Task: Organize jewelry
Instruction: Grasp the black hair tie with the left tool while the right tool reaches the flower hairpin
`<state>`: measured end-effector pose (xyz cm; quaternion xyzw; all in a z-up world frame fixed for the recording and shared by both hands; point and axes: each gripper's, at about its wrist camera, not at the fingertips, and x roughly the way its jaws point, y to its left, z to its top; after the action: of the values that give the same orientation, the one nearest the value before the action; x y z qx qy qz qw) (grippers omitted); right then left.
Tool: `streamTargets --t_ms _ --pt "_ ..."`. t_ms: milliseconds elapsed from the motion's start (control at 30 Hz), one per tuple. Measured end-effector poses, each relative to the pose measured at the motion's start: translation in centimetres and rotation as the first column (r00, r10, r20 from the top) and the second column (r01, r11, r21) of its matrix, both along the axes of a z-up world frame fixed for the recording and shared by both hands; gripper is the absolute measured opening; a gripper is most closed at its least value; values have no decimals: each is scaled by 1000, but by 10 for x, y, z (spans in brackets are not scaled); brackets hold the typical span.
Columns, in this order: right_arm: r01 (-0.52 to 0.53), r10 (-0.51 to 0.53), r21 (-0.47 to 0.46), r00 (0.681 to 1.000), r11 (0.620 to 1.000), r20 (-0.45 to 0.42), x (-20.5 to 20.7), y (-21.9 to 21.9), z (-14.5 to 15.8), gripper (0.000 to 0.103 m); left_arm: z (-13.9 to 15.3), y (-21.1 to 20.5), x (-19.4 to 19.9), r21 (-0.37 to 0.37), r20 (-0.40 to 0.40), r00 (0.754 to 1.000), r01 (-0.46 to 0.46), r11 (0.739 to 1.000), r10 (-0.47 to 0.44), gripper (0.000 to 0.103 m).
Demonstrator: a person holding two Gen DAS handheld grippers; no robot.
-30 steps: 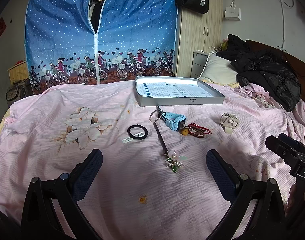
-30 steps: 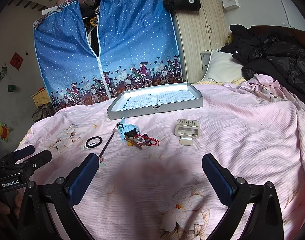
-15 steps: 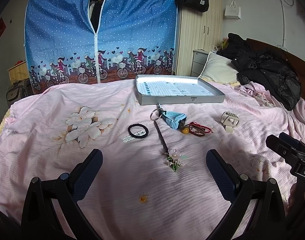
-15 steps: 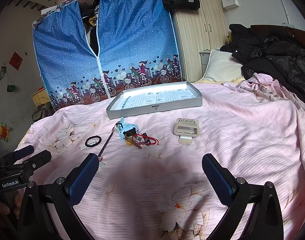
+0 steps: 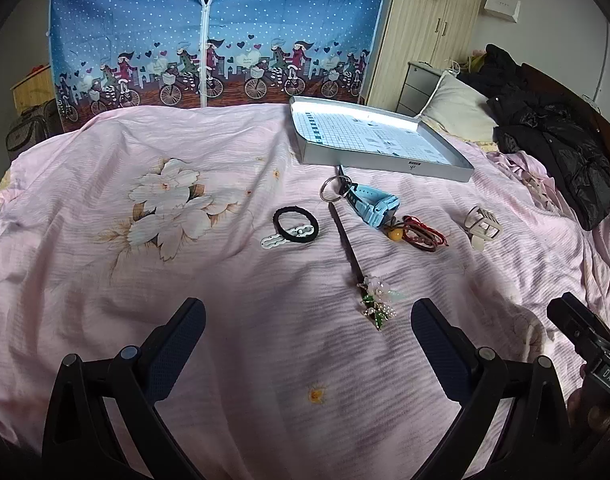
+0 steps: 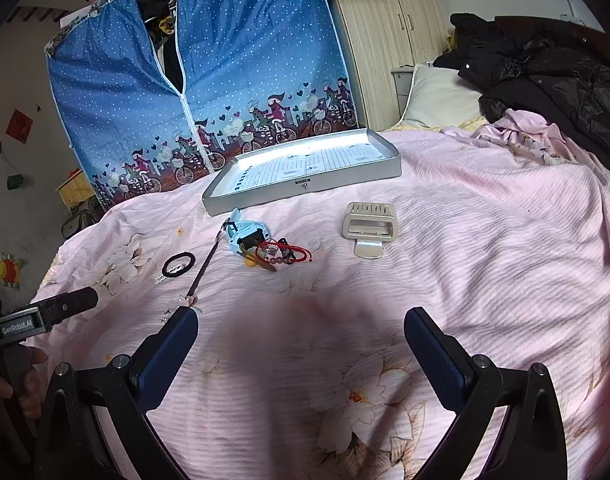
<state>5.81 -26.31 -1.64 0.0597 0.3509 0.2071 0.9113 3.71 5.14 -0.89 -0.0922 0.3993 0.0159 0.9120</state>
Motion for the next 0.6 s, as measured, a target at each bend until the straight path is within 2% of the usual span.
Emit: streamTargets --t_ms 67,133,200,267,433,600 --pt "-19 19 8 1000 1000 -11 3 3 0 103 2 5 11 31 -16 1000 27 999 -27 100" --pt "-49 49 9 999 999 -16 5 9 0 101 2 13 22 17 -49 998 44 999 -43 98" --pt "-86 86 1 996 996 -28 10 19 0 97 -4 24 35 -27 -84 995 52 998 -54 88" --pt "-133 132 -14 990 991 -44 12 33 -1 88 -10 35 50 -51 -114 991 59 997 -64 81" --pt "-223 219 -40 972 974 -78 16 63 -9 73 -21 52 82 -116 -137 982 115 987 -130 58" --pt "-276 277 25 950 961 -148 33 96 -25 58 -39 72 108 -267 -167 972 117 957 -165 37"
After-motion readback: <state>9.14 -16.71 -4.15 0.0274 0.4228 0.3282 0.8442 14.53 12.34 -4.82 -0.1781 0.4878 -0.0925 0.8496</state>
